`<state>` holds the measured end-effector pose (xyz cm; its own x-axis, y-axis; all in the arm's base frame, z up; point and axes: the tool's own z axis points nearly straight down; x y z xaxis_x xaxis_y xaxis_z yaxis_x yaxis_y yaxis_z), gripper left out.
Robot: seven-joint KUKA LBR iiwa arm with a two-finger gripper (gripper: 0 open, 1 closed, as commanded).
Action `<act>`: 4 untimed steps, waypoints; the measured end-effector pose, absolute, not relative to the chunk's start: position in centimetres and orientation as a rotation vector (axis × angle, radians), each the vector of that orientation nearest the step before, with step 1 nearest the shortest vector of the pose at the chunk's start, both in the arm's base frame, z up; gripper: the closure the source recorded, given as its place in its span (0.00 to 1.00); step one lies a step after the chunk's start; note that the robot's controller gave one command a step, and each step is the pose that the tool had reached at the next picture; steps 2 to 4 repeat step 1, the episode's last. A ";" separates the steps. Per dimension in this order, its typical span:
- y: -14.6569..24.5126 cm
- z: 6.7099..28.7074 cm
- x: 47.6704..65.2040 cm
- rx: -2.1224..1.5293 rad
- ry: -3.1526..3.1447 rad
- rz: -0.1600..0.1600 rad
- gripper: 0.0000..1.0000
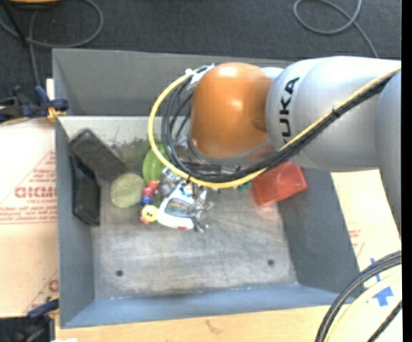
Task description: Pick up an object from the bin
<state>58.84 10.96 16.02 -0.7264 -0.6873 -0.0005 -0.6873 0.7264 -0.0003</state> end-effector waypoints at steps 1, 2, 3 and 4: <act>11.0 17.2 58.9 -1.159 2.915 -0.002 1.00; 11.0 17.2 58.9 -1.159 2.915 -0.002 1.00; 11.0 17.2 58.9 -1.159 2.915 -0.002 1.00; 11.0 17.2 58.9 -1.159 2.915 -0.002 1.00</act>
Offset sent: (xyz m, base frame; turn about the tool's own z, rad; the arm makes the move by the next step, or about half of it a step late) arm 0.0000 -0.0001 0.0054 0.0000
